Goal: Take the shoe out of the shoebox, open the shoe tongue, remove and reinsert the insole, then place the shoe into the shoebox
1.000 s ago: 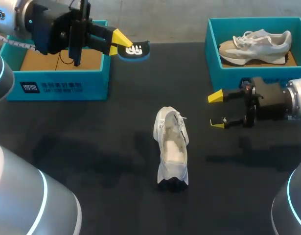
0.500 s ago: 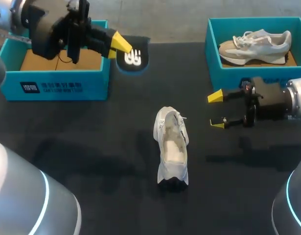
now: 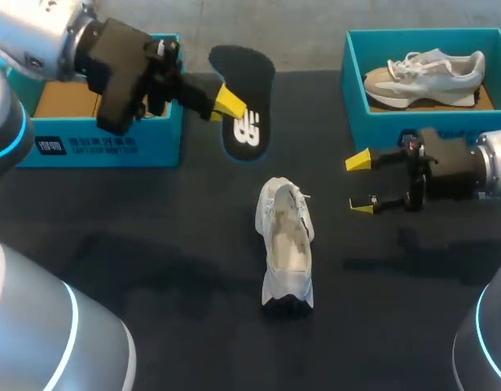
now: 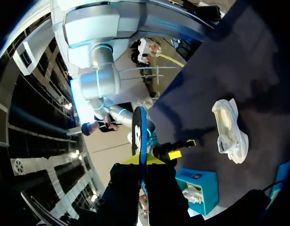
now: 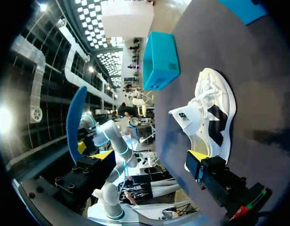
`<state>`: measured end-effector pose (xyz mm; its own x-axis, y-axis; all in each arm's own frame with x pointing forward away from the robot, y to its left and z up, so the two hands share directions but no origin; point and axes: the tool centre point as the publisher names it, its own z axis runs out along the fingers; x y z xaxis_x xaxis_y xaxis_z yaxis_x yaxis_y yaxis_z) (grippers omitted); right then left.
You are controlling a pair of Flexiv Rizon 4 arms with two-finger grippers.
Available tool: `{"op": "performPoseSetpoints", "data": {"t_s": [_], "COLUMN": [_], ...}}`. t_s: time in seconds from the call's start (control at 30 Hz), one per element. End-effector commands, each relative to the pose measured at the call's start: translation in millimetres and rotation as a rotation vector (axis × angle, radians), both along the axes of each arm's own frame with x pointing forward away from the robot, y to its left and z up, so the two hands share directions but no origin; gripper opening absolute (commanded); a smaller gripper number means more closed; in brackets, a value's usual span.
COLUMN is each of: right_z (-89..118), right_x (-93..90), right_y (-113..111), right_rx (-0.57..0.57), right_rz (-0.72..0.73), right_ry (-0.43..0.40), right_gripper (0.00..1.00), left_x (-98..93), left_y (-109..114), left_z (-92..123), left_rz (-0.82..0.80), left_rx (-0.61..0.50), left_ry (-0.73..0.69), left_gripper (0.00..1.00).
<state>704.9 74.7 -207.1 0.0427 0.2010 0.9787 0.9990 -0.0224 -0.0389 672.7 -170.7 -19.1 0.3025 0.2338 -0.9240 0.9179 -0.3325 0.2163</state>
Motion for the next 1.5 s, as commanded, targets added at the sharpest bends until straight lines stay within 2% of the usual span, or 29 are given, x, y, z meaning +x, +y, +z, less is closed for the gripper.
{"op": "performPoseSetpoints", "data": {"t_s": [0.03, 0.33, 0.43, 0.53, 1.0, 1.07, 1.27, 1.4, 1.5], "right_z": [-0.3, -0.3, -0.3, -0.3, -0.3, -0.3, -0.3, -0.3, -0.3], "right_x": [-0.5, -0.5, -0.5, -0.5, -0.5, -0.5, -0.5, -0.5, -0.5], "right_y": [0.7, 0.7, 0.7, 0.7, 0.7, 0.7, 0.7, 0.7, 0.7], "right_rx": [-0.001, -0.001, -0.001, -0.001, -0.001, -0.001, -0.001, -0.001, -0.001], "right_rz": [-0.002, -0.002, -0.002, -0.002, -0.002, -0.002, -0.002, -0.002, -0.002], "right_ry": [-0.001, -0.001, -0.001, -0.001, -0.001, -0.001, -0.001, -0.001, -0.001], "right_gripper": [1.00, 1.00, 1.00, 1.00, 1.00, 1.00, 1.00, 1.00, 1.00], "left_x": [-5.9, -14.5, -11.7, -6.0, -6.0, -7.3, -7.4, -2.6, 0.7], "left_y": [-6.9, -5.7, 1.1, 11.5, 11.5, 8.2, 8.1, 13.3, 15.0], "left_z": [-20.3, -51.2, -56.7, -66.2, -66.2, -78.4, -107.7, -115.1, -118.1], "left_rz": [-0.009, -0.045, -0.026, -0.013, -0.013, -0.022, -0.033, -0.046, -0.057], "left_rx": [-0.042, -0.025, -0.028, 0.013, 0.013, 0.033, -0.031, -0.123, -0.142], "left_ry": [-0.002, -0.017, -0.056, -0.109, -0.109, -0.151, -0.187, -0.207, -0.231], "left_gripper": [0.00, 0.00, 0.00, 0.00, 0.00, 0.00, 0.00, 0.00, 0.00]}}
